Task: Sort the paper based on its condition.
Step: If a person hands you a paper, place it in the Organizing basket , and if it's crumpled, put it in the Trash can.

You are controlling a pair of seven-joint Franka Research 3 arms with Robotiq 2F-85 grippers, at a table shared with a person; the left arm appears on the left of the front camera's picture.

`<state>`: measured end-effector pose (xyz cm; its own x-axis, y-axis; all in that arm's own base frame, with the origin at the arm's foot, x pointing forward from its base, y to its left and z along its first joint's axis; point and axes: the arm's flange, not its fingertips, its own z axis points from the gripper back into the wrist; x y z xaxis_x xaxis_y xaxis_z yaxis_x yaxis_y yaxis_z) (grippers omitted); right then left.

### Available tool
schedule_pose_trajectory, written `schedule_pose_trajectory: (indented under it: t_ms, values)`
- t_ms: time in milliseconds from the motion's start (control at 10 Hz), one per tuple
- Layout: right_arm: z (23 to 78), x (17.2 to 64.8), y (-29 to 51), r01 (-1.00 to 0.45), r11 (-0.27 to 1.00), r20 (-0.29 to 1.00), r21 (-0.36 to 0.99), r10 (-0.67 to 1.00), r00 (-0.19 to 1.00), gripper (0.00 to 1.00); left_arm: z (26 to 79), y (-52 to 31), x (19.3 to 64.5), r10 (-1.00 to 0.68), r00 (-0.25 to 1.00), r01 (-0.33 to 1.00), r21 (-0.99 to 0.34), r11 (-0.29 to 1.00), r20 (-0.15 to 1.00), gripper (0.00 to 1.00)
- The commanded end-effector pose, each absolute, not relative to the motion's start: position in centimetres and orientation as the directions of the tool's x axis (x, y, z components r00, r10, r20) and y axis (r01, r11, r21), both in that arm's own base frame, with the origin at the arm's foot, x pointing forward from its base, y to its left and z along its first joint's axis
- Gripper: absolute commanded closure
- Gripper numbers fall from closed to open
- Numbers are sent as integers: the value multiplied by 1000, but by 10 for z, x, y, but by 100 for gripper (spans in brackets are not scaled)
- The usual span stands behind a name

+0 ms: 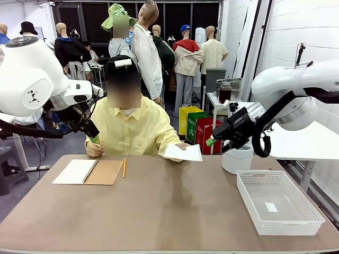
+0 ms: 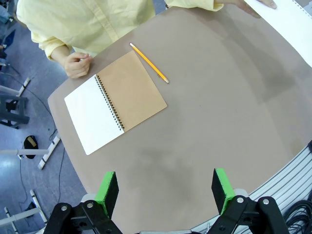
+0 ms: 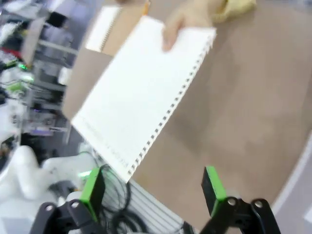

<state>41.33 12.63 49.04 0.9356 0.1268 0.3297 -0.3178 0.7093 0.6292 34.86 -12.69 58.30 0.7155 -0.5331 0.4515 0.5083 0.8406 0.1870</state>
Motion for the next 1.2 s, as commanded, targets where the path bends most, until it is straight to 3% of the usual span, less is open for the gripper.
schedule_pose_trajectory:
  t_ms: [0, 500, 900, 1000, 1100]
  values:
    - [472, 435, 132, -87, 639, 156, 765, -53, 986, 0, 583, -126, 348, -535, 711, 511, 187, 839, 456, 0]
    - [420, 454, 129, 221, 490, -119, 843, -231, 966, 0, 583, -126, 348, -535, 711, 511, 187, 839, 456, 0]
    - [410, 465, 134, 310, 399, -214, 863, -266, 940, 0, 583, -126, 348, -535, 711, 511, 187, 839, 456, 0]
    - [410, 467, 135, 318, 396, -226, 861, -262, 938, 6, 583, -126, 348, -535, 711, 511, 187, 839, 456, 0]
    - [409, 469, 136, 330, 389, -244, 860, -254, 936, 26, 583, -126, 348, -535, 711, 511, 187, 839, 456, 0]
